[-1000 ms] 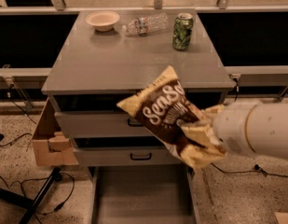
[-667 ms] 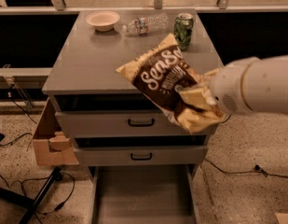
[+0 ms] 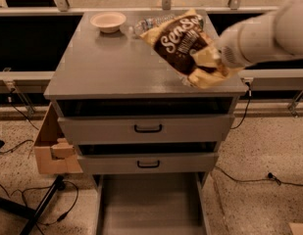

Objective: Pick brown chip bag from bottom drawer and place on counter

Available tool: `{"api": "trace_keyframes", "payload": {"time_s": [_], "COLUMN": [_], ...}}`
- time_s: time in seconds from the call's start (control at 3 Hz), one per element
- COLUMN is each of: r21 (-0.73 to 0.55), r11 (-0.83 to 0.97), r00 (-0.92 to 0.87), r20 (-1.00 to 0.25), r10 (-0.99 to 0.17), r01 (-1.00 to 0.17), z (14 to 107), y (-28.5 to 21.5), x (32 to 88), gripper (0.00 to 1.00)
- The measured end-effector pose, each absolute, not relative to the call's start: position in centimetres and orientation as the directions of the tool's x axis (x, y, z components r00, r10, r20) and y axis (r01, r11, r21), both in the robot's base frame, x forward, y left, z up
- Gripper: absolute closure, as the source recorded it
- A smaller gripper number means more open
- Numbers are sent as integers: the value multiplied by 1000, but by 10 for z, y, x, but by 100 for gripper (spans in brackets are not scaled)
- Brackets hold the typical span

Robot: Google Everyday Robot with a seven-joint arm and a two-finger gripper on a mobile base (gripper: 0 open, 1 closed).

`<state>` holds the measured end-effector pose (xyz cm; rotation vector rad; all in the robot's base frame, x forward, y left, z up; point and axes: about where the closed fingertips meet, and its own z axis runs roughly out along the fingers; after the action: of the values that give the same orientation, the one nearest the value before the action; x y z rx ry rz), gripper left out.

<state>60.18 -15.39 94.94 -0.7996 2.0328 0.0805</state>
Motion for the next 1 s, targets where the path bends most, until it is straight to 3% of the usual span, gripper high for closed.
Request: {"api": "trace_keyframes", "payload": {"time_s": [0.33,0.67,1.0], "r21": [-232,-222,-220], "r11": [799,776,770], "r00": [-431,-411,-406], "r20": [-741,-744,-745], "r10": [-515,-526,-529], "r01": [-555,-590,-599], "z": [935,940,938], "y": [-130,-76,-72], "x": [662,679,677], "gripper": [100,100,100]}}
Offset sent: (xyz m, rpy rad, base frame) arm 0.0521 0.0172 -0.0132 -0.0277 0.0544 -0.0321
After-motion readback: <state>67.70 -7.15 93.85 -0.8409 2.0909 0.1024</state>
